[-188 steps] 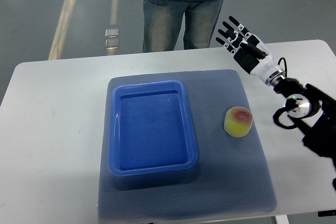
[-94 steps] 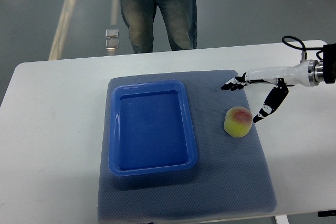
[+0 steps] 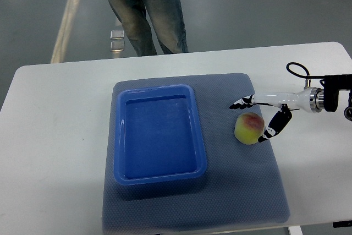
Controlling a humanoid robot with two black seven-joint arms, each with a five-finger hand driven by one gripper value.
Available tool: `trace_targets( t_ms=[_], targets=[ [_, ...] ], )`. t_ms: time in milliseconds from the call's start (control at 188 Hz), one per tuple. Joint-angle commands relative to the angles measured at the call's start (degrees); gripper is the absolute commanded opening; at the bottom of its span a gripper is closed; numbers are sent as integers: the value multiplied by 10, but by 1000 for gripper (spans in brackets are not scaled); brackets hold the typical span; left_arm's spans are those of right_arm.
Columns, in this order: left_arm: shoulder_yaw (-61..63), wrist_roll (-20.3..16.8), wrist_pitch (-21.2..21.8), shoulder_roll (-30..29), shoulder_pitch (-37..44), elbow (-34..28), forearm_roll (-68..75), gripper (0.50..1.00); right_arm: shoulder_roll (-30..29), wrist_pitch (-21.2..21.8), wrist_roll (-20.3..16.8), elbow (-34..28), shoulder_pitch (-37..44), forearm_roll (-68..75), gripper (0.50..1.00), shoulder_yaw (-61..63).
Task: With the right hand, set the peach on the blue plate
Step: 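Close the right hand on the peach and lift it, then carry the peach over the blue tray and lower it inside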
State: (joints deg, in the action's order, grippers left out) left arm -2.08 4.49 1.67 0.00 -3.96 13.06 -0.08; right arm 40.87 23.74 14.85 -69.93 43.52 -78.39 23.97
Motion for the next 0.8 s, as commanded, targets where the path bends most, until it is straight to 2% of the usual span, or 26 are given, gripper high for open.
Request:
trace_targets(
  t_ms=[0, 32, 69, 123, 128, 133, 149, 267, 395, 448, 501, 507, 560, 635, 640, 693, 747, 752, 795],
  targets=[
    [0, 0, 0, 0, 0, -1, 0, 1000, -9, -8, 0, 11, -7, -2, 899, -3],
    [0, 0, 0, 0, 0, -1, 0, 1000, -10, -10, 0, 11, -7, -2, 876, -6],
    [0, 0, 0, 0, 0, -2, 0, 1000, -11, -16, 0, 11, -7, -5, 828, -8],
    [0, 0, 0, 0, 0, -2, 0, 1000, -11, -16, 0, 11, -7, -5, 827, -8],
    [0, 0, 1, 0, 0, -2, 0, 1000, -11, -21, 1, 11, -8, -10, 710, -9],
    [0, 0, 1, 0, 0, -2, 0, 1000, -11, -21, 1, 11, -8, -10, 709, -9],
    [0, 0, 0, 0, 0, -2, 0, 1000, -10, -21, 1, 11, -7, -12, 658, -9],
    [0, 0, 1, 0, 0, -3, 0, 1000, -7, -23, 4, 9, -4, -9, 503, -7],
    [-1, 0, 1, 0, 0, -3, 0, 1000, 8, -16, 5, -17, 28, 9, 500, 5],
    [-1, 0, 1, 0, 0, -3, 0, 1000, 19, -5, 4, -33, 80, 47, 500, 4],
    [-1, 0, 1, 0, 0, -3, 0, 1000, 19, -5, 4, -33, 80, 47, 500, 4],
    [-1, 0, 0, 0, 0, -4, 0, 1000, 19, 7, 0, -35, 120, 100, 500, 2],
    [-1, 0, 1, 0, 0, -4, 0, 1000, 13, 10, -3, -34, 158, 138, 500, -8],
    [-1, 0, 1, 0, 0, -4, 0, 1000, 10, 10, -9, -33, 169, 148, 500, -10],
    [-1, 0, 1, 0, 0, -3, 0, 1000, -16, 6, -19, -28, 194, 161, 500, -31],
    [-1, 0, 0, 0, 0, -2, 0, 1000, -72, -3, -22, -9, 209, 162, 500, -68],
    [-1, 0, 0, 0, 0, -2, 0, 1000, -72, -3, -22, -9, 209, 162, 500, -68],
    [-1, 0, 0, 0, 0, -1, 0, 1000, -124, -22, -22, 33, 222, 159, 500, -99],
    [-1, 0, 0, 0, 0, -1, 0, 1000, -155, -38, -23, 62, 221, 158, 500, -114]
  ],
)
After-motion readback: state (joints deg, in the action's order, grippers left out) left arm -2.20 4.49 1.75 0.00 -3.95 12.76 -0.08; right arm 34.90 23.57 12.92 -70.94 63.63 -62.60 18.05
